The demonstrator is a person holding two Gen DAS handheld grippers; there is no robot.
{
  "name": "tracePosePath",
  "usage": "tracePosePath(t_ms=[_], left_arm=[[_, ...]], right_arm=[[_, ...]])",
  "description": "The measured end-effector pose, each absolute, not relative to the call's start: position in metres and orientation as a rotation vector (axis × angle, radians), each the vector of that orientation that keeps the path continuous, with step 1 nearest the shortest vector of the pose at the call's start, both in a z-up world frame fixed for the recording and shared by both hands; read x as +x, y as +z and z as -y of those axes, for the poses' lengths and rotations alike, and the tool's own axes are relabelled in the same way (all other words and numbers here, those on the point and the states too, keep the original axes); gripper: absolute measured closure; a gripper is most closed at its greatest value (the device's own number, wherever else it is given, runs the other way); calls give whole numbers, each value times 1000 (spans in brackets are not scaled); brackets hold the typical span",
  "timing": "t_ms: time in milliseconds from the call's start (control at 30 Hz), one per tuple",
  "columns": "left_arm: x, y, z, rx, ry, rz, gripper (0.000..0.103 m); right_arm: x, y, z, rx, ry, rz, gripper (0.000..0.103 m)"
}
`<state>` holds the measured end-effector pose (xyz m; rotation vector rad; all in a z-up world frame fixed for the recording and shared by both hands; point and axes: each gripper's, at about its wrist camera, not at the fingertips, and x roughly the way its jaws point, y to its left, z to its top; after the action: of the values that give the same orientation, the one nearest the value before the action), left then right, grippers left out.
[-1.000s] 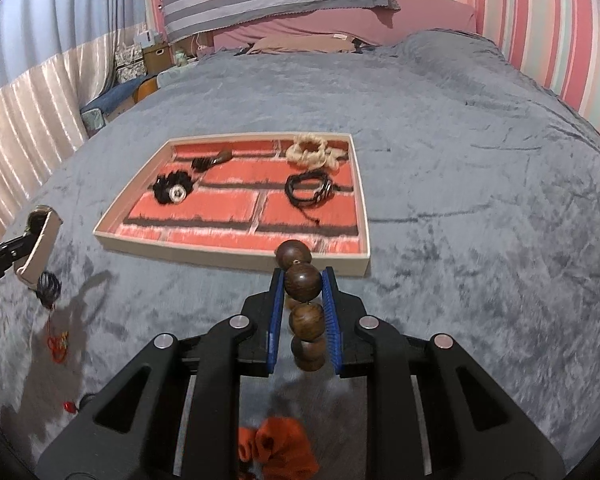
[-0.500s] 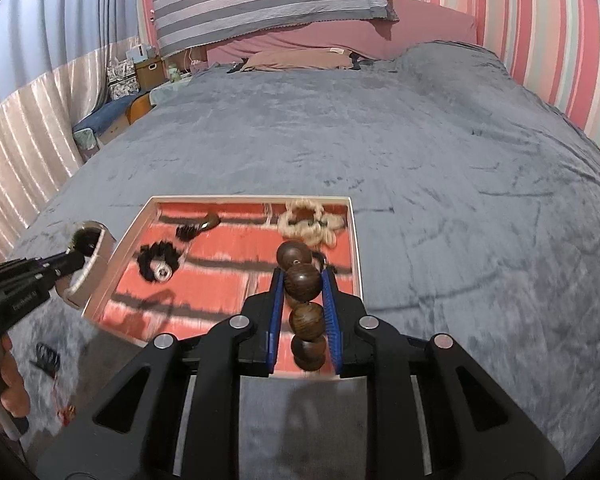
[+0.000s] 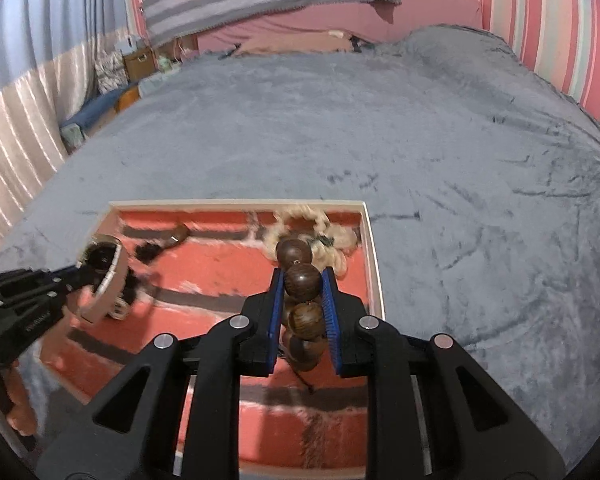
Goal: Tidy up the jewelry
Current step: 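Carry the watch and bead bracelet into the tray and open both tools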
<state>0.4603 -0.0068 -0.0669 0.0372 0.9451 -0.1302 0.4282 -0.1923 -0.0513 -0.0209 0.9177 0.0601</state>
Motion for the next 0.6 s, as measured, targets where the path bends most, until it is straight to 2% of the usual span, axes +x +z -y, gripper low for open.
tracePosePath(t_ms=[333,467,600], left_arm=[[468,-90,4,42,-120,-1001,97],[467,-91,6,65,-119,-1009,93],[468,-95,6,68,-116,-1031,93]], right_arm=[[434,-87,205,-54,1,-1023,83],[433,-98,208,-55,7,-1067,83],[432,-102,198,-88,32,-1083,79]])
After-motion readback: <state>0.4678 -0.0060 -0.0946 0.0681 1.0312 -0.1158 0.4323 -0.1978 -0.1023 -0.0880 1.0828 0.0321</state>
